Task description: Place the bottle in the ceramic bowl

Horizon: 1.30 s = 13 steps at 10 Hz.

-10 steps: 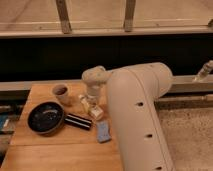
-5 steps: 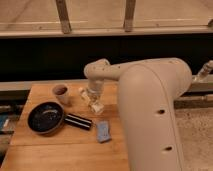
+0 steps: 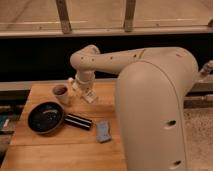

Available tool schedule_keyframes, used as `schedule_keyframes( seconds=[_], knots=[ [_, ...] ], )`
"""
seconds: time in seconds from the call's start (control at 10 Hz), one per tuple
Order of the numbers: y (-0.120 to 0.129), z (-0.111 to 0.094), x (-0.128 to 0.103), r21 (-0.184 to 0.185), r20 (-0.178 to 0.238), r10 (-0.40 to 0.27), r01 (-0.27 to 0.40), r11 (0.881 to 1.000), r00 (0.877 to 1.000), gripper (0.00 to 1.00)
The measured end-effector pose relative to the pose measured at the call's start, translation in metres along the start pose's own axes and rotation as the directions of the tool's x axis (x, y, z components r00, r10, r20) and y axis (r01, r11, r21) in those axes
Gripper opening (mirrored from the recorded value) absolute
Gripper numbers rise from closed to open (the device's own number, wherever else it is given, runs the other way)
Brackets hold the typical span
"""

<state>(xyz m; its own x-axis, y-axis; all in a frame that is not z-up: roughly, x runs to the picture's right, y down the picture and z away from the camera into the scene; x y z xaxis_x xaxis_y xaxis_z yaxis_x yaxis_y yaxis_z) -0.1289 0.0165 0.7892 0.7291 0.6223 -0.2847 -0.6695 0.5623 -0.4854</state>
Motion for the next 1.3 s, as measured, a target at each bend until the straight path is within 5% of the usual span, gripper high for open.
schedule_keyframes(
  seconds=[0.3, 0.6, 1.0, 1.3],
  knots=[
    [0.053, -0.015, -0.028, 0.012, 0.017, -0.161, 0.161, 0.987, 0.987, 0.00],
    [0.082, -0.019, -0.039, -0.008, 0.036, -0.253, 0.253, 0.967, 0.967, 0.00],
    [0.145, 0.013, -0.060, -0.153, 0.061, -0.363, 0.368, 0.917, 0.930, 0.00],
    [0.173, 0.054, -0.066, -0.293, 0.061, -0.411, 0.410, 0.864, 0.910, 0.00]
  ],
)
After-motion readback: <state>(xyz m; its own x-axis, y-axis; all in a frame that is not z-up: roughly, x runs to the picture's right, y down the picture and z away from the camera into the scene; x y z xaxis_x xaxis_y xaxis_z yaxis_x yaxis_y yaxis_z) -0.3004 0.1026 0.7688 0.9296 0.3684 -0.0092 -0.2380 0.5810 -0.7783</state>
